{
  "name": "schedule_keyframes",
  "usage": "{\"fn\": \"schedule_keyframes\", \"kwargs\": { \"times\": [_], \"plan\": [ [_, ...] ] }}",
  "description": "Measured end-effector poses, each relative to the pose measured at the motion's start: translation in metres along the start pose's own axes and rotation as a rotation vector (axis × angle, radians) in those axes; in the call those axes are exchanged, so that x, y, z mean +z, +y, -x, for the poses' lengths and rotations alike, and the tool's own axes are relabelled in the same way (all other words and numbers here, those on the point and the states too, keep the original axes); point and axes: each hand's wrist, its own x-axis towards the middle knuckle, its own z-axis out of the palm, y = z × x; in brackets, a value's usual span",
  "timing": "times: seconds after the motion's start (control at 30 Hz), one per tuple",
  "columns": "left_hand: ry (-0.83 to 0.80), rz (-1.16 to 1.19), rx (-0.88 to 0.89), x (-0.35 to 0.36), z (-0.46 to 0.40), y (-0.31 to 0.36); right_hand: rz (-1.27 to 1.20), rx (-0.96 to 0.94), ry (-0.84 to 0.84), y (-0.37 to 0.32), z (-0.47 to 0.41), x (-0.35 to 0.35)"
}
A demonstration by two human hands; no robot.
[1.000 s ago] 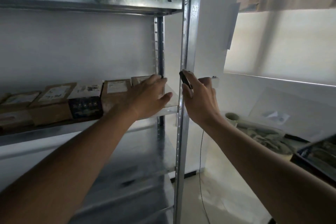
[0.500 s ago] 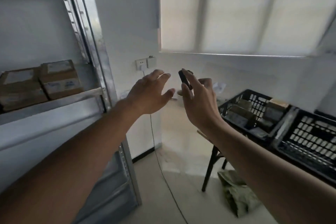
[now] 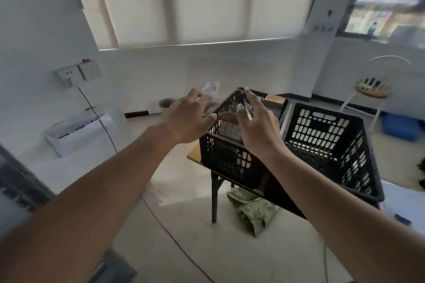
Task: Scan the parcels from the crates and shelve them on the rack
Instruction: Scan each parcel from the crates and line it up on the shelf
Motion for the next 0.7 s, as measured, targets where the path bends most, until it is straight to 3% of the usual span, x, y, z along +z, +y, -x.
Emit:
{"fn": "schedule_keyframes", "kwargs": {
  "times": [0.2,0.33,0.53,0.7],
  "plan": [
    [-0.064,0.077,0.105,0.049,-0.102,-0.003,-0.001,0.191,0.008,0.048,-0.071,0.003],
    [-0.121,0.116,0.172,0.082,-0.152,-0.007,-0.196,0.462,-0.013,0.077,-0.114,0.007],
    [-0.198,0.141,0.201,0.120,-0.214,-0.012,-0.360,0.710,-0.124,0.113,-0.160,0.006],
    [-0.240,0.126,0.192,0.149,-0.266,-0.014,-0.437,0.795,-0.207,0.147,-0.208,0.020]
  ]
}}
